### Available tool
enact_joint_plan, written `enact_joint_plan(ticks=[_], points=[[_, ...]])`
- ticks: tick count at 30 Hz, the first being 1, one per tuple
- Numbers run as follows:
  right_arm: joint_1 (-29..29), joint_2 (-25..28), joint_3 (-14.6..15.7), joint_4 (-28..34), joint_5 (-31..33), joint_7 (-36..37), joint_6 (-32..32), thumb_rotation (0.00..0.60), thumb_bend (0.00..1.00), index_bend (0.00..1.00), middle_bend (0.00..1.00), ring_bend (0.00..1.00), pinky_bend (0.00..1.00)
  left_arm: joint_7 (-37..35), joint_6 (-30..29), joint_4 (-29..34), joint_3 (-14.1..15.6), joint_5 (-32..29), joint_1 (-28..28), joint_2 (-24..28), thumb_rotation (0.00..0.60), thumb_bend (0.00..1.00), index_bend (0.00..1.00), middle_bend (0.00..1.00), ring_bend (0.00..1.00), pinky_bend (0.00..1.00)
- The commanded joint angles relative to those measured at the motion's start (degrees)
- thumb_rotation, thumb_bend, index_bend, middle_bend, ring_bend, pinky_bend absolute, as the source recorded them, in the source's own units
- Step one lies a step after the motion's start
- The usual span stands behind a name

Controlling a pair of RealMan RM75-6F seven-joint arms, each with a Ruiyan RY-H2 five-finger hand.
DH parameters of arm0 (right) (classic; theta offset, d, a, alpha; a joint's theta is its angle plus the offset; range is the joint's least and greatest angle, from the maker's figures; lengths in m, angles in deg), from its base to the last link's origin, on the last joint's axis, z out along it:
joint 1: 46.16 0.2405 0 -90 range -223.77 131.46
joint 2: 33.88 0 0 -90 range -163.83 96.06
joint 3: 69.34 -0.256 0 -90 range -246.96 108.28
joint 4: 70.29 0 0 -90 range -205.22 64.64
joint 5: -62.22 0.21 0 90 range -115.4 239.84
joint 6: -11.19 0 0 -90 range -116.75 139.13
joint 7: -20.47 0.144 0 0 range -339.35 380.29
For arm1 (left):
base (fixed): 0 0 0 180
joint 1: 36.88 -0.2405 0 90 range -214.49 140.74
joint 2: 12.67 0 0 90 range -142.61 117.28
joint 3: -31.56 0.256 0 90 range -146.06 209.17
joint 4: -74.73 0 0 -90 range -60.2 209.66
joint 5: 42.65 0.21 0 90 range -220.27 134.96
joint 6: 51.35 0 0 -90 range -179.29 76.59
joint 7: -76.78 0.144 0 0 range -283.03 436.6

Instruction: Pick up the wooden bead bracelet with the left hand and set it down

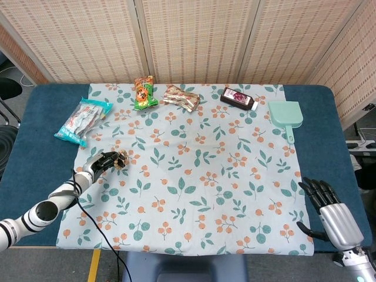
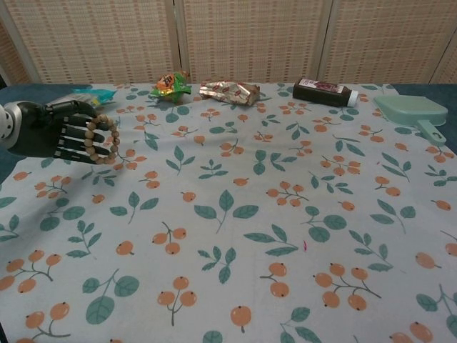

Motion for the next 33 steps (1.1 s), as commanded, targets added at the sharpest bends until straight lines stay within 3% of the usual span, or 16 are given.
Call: enact_joint_plan(ticks=[1,11,16,20,26,29,33], points=[[0.0,0.0,0.0,0.0,0.0,0.0,0.0,0.558,0.15,0.0,0.0,0.0,0.0,-0.5,-0.2,0.1,0.2,-0.5,0.1,0.1,0.368,0.55,0.5,0.59,0.35,0.12],[-0.1,0.1,0.0,0.0,0.0,0.1,-0.2,0.558,0.15,0.0,0.0,0.0,0.0,-1.1,-0.2,0.3,1.0,-0.6,0.6,0.4,0.41,0.57,0.52,0.62,0.35,0.12],[-0.2,0.1,-0.1,0.0,0.0,0.2,-0.4,0.558,0.15,0.0,0.0,0.0,0.0,-1.1,-0.3,0.5,1.4,-0.4,1.0,0.5,0.453,0.67,0.53,0.62,0.35,0.12],[-0.3,0.2,-0.1,0.0,-0.1,0.3,-0.7,0.558,0.15,0.0,0.0,0.0,0.0,-1.1,-0.4,0.7,1.7,-0.3,1.3,0.6,0.54,0.72,0.53,0.62,0.35,0.12],[-0.3,0.2,-0.1,0.0,-0.2,0.3,-0.8,0.559,0.15,0.0,0.0,0.0,0.0,-1.3,-0.4,0.8,1.9,-0.4,1.5,0.6,0.569,0.82,0.53,0.62,0.35,0.12],[-0.4,0.2,-0.2,0.0,-0.2,0.3,-0.9,0.559,0.15,0.0,0.0,0.0,0.0,-1.4,0.0,1.0,2.0,-0.4,1.6,0.8,0.6,0.97,0.53,0.62,0.35,0.12],[-0.5,0.2,-0.2,0.0,-0.3,0.3,-1.1,0.558,0.15,0.0,0.0,0.0,0.0,-0.7,1.9,1.2,2.1,0.9,2.0,1.4,0.6,1.0,0.53,0.62,0.35,0.12]])
